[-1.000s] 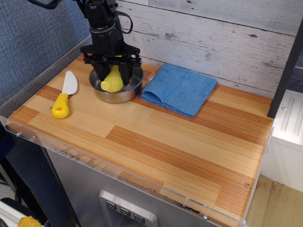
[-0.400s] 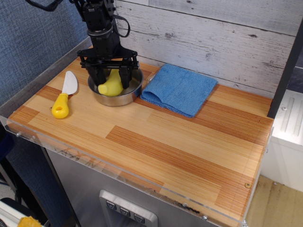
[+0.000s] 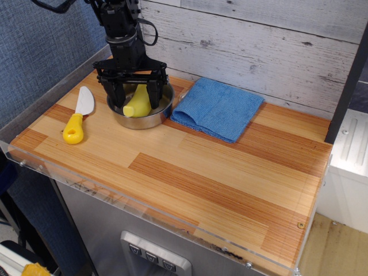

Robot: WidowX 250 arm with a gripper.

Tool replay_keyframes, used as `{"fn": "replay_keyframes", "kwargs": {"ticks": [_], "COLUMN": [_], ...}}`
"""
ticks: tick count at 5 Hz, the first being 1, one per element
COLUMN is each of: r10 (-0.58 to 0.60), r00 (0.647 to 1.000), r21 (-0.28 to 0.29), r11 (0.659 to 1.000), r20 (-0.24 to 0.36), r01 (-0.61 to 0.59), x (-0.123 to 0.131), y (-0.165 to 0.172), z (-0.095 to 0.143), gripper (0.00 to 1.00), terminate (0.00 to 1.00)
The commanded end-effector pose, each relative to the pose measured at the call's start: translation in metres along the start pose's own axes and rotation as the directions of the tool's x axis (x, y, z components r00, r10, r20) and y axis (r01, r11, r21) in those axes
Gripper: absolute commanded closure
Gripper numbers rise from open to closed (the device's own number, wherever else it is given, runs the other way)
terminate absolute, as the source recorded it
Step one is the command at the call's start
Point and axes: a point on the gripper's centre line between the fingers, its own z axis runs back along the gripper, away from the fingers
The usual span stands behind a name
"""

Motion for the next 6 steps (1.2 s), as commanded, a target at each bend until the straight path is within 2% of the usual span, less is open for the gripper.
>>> {"fn": "replay_keyframes", "kwargs": {"ticks": [1, 2, 4, 5, 6], "r10": [-0.035, -0.051, -0.147, -0.184, -0.226], "r00": [0.996, 0.99, 0.972, 0.962, 0.946], "r21": [-0.002, -0.033, -0.028, -0.063, -0.035], "r11": [0.999, 0.998, 0.988, 0.978, 0.97], "r20": [0.081, 0.129, 0.184, 0.204, 0.232], "r01": [0.036, 0.056, 0.155, 0.2, 0.24], "x": [0.012, 0.022, 0.03, 0.026, 0.021], "y": [-0.007, -0.014, -0.03, -0.035, -0.04], "z": [0.029, 0.052, 0.101, 0.121, 0.136], "gripper": [0.0, 0.0, 0.0, 0.0, 0.0], "terminate": [0.0, 0.0, 0.0, 0.0, 0.0]}}
